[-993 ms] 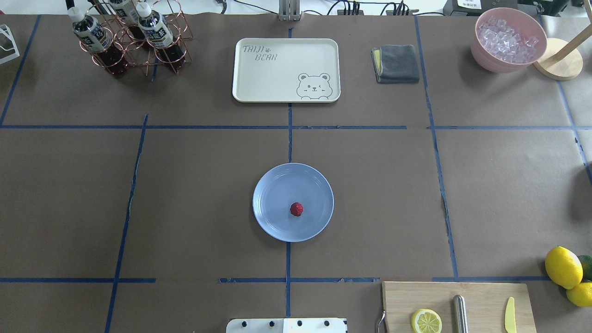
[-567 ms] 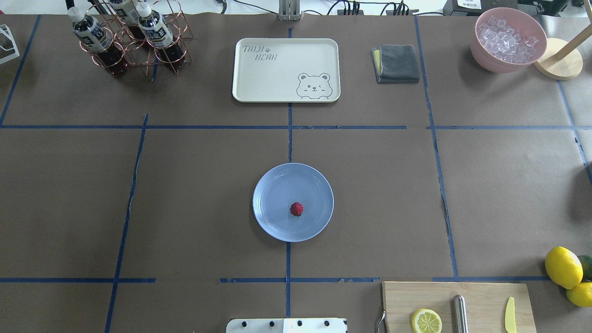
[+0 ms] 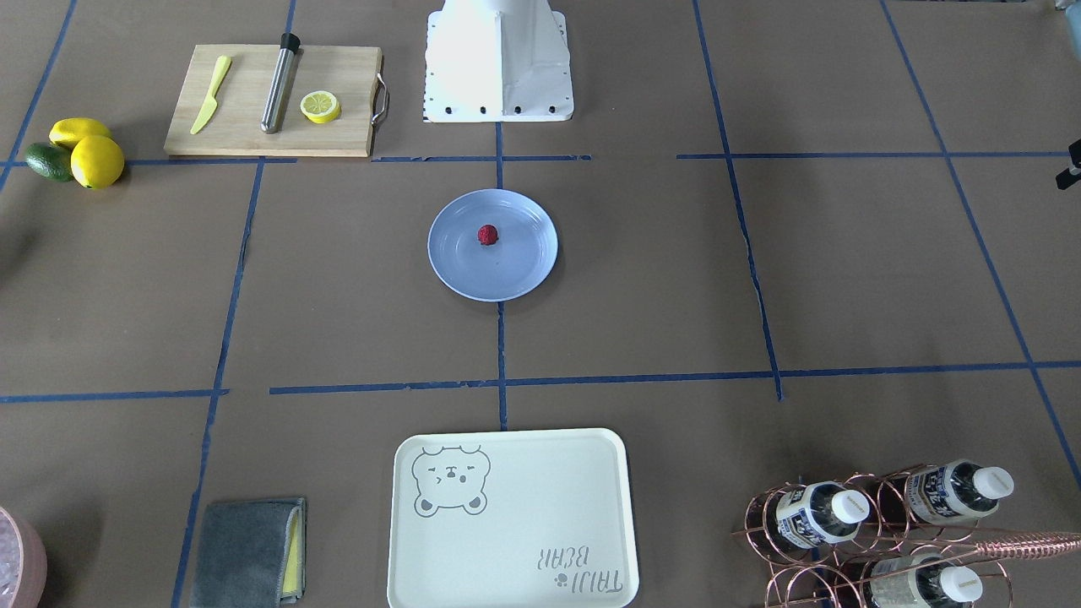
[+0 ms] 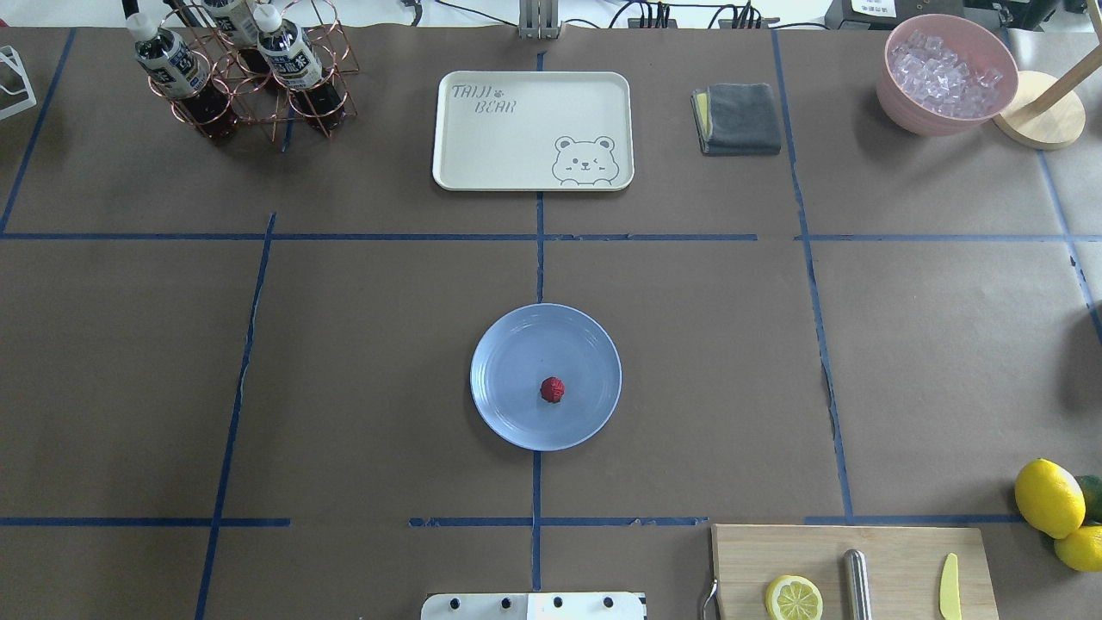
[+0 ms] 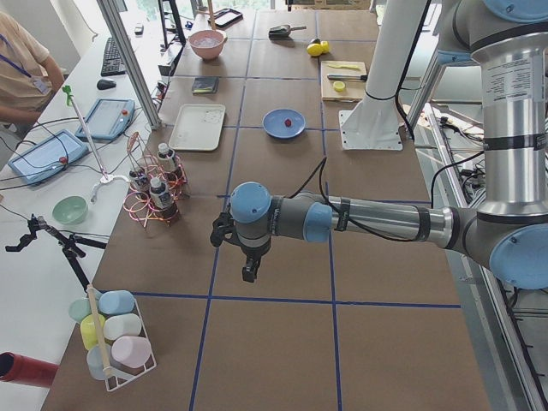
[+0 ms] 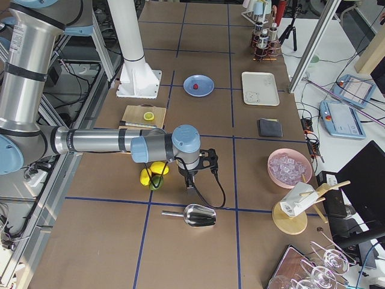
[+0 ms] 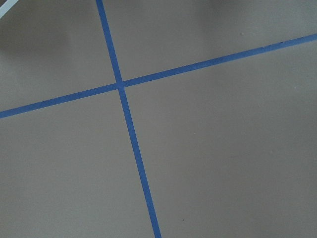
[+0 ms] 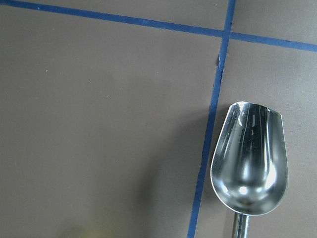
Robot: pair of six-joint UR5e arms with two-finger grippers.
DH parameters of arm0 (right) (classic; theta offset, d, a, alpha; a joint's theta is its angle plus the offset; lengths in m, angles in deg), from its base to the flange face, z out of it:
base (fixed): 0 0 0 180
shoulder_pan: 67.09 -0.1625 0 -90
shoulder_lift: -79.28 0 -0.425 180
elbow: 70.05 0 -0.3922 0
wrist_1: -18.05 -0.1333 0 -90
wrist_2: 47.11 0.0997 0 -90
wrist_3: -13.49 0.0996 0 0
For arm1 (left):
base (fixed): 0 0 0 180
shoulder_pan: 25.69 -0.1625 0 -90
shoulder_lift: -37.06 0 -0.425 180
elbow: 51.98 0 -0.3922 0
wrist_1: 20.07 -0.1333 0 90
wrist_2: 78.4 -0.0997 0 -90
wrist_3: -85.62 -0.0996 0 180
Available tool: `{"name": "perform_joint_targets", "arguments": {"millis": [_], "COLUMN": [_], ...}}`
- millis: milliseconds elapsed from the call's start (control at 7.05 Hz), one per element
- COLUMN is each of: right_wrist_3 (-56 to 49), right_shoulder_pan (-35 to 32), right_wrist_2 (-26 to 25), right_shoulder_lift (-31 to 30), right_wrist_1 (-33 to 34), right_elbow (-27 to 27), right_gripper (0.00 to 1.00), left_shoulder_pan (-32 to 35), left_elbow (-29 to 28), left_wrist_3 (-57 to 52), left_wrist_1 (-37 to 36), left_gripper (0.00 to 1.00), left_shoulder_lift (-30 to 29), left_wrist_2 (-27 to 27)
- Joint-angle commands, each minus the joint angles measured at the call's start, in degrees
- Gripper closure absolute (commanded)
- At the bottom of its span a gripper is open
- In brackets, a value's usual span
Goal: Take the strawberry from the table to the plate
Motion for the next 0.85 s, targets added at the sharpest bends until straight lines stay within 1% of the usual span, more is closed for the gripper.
{"name": "perform_joint_targets", "arguments": {"millis": [0,709], "right_wrist_3": [0.0,0.17], "right_shoulder_pan": [0.08,0.08], "right_wrist_2": [0.18,0.53], "right_shoulder_lift": [0.26,1.05], "right_wrist_1": [0.01,-0.08], "right_elbow": [0.08,-0.27], "right_gripper": [0.0,0.0], "left_shoulder_pan": [0.09,1.5], "left_elbow": [0.92,1.89], "left_wrist_3": [0.01,-0.34], "left_wrist_1": [1.3,0.78], "left_gripper": [0.0,0.0], "left_shoulder_lift": [0.04,0.04], "left_wrist_2": [0.74,0.48]}}
